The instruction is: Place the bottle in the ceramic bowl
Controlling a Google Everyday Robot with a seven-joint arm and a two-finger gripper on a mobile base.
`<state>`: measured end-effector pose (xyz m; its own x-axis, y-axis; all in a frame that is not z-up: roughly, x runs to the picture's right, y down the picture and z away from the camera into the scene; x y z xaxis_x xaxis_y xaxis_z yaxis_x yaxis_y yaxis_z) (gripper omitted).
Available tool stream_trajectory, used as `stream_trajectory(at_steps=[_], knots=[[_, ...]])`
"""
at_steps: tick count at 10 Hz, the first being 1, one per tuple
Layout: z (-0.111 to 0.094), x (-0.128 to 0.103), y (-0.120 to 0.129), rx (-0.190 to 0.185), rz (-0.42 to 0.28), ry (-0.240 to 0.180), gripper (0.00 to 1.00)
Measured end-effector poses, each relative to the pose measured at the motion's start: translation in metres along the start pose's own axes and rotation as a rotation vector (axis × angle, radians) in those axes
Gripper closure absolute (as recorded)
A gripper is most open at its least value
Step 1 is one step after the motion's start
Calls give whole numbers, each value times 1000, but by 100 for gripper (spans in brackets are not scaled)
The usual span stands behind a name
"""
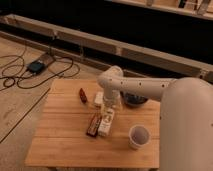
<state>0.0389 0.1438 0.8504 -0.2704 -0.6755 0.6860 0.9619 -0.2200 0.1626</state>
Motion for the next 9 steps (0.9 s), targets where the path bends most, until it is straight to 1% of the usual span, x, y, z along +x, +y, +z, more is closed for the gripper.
stream_trajectory(at_steps=[3, 4, 6, 7, 8, 9], knots=[[12, -1, -10, -14, -20, -18, 31], [15, -1, -12, -19, -27, -23, 34], [21, 0, -17, -18, -32, -38, 54], [22, 1, -17, -14, -31, -42, 64], [22, 1, -15, -12, -28, -45, 72], [20, 2, -13, -4, -22, -47, 84]])
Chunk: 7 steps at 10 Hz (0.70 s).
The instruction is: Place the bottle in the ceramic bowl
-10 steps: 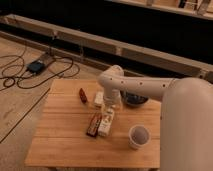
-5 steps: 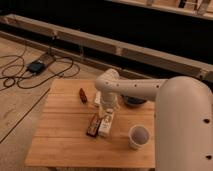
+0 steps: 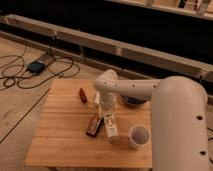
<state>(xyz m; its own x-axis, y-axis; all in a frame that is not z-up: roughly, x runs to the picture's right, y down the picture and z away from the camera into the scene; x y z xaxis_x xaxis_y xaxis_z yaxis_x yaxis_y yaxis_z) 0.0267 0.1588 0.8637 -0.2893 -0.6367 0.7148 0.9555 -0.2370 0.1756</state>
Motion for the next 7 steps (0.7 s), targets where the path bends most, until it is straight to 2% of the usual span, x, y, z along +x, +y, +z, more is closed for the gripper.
stream_trajectory(at_steps=[1, 2, 7], knots=[[-3, 1, 5, 3, 4, 0, 94], [-7, 0, 7, 13, 8, -1, 98], [-41, 19, 45, 52, 37, 40, 100]])
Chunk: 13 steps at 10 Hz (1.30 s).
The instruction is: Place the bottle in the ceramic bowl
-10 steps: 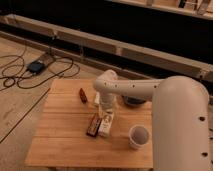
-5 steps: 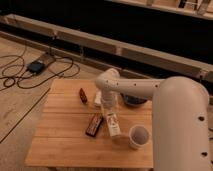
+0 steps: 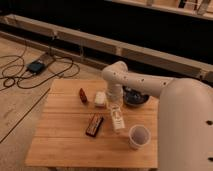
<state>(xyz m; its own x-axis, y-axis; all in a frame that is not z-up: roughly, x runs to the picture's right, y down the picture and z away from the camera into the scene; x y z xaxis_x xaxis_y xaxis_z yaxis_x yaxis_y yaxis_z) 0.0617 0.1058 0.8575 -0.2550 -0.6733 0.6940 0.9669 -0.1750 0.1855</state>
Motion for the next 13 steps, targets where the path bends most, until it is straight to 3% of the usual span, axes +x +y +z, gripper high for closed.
stream_trajectory(at_steps=[5, 7, 11, 13], knots=[[-51, 51, 47, 19, -16, 71, 100], [-63, 75, 79, -16, -21, 83, 100], [-60, 111, 127, -91, -57, 83, 100], [-52, 129, 142, -112, -120, 103, 100]])
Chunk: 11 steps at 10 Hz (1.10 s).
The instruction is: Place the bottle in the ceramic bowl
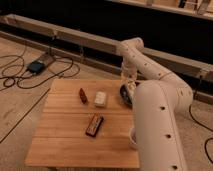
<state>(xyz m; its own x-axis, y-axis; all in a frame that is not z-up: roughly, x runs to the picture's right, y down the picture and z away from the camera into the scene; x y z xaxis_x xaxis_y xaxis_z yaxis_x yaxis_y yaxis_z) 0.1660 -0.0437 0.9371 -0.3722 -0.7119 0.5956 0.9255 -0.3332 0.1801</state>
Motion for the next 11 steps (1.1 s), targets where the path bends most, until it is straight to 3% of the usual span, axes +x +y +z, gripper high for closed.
stream_trajectory(at_steps=[2, 3, 7, 10, 11], knots=[[8, 9, 5, -2, -53, 27, 100], [13, 13, 6, -2, -87, 41, 95], [27, 6, 10, 9, -148, 61, 51], [25, 4, 13, 16, -151, 93, 24], [24, 4, 13, 20, -153, 104, 20]])
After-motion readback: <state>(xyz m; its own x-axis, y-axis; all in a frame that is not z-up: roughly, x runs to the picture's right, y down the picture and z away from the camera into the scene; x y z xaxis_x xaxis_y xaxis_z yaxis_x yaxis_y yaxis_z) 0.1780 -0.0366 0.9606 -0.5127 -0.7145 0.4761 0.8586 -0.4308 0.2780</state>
